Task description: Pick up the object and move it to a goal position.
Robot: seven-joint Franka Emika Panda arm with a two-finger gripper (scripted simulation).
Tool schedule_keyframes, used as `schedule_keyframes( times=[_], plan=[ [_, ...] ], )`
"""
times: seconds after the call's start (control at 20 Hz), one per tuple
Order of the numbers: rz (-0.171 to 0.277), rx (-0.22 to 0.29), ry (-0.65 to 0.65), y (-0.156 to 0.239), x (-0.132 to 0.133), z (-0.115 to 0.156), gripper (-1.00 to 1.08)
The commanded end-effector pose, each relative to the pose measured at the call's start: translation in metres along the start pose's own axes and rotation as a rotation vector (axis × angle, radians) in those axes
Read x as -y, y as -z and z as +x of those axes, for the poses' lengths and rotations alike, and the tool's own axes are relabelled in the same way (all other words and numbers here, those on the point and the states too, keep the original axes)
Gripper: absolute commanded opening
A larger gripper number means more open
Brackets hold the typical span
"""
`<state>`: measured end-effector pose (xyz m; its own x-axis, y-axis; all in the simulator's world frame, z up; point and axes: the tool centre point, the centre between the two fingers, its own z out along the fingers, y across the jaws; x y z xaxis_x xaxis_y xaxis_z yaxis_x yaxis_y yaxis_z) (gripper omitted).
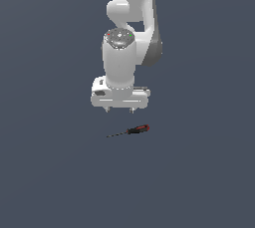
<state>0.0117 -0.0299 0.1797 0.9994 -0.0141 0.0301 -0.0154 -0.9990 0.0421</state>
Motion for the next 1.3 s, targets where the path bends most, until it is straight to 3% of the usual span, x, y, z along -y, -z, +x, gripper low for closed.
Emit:
schedule_keyframes(
  times=[0.0, 0.75, 1.25],
  plan=[
    [0.000, 0.000, 0.000, 0.000, 0.000, 0.000, 1.00],
    [0.019, 0.004, -0.003, 0.000, 0.000, -0.002, 1.00],
    [0.025, 0.009, -0.115, -0.010, 0.004, 0.000, 1.00]
  ],
)
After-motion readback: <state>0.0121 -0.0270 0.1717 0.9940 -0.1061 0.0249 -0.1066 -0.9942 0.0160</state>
